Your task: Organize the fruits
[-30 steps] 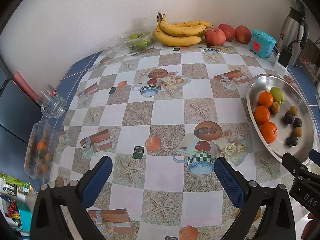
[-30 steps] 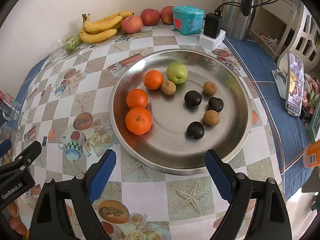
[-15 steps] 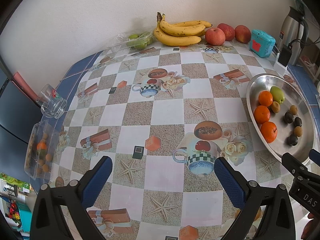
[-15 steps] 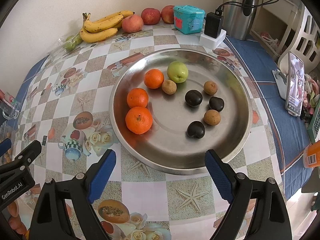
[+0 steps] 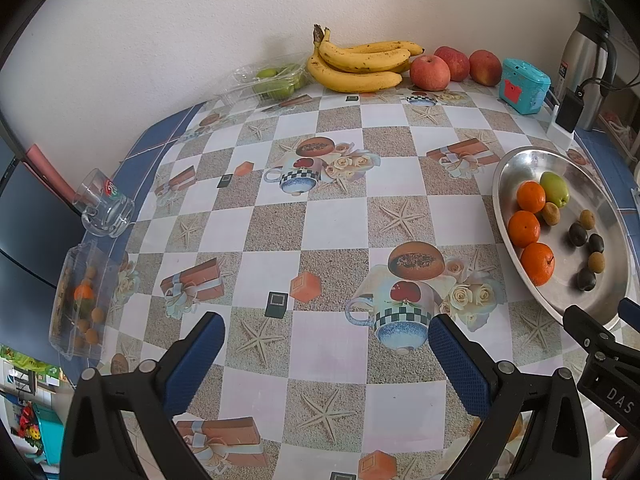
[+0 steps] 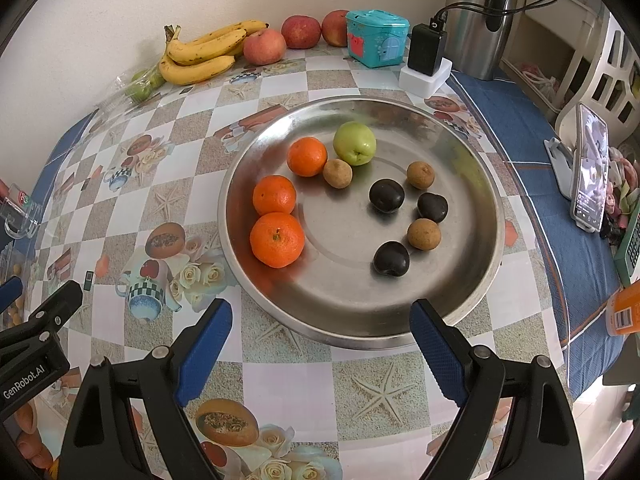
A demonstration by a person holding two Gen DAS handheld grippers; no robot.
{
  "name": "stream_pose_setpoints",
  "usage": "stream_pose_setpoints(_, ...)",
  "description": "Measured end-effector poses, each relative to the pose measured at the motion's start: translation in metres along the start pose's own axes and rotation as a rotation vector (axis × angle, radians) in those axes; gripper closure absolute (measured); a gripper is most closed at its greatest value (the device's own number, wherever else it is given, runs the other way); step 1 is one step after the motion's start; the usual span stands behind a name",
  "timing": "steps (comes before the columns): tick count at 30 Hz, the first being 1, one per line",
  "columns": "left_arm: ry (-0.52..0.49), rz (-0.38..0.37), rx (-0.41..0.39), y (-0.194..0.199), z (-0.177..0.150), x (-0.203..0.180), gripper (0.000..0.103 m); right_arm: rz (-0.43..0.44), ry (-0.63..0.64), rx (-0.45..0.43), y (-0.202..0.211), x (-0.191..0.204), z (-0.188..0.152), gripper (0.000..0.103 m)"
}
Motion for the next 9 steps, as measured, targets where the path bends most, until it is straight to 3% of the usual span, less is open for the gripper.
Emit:
stream_pose_setpoints(3, 0.003, -0.021, -0.037, 0.0064, -0.0008, 0.0005, 0.0, 0.0, 0.0, 0.0, 0.0, 0.0, 0.0, 0.012)
stream_pose_setpoints(9, 0.009, -0.019, -0.031, 0.005, 0.0001, 0.0046, 0.0, -0.001, -0.004, 0.0, -0.0007, -0.0005, -0.0014, 0.012)
Point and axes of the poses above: each gripper's, at about its wrist camera, not at the fingertips, and y roughly against the way its jaws point, x to its left, z to its top, the point moved 4 cm from there along -y, roughly the way its jaws point, and after that the axes turned 8 degrees about x, right-handed, at the moved point
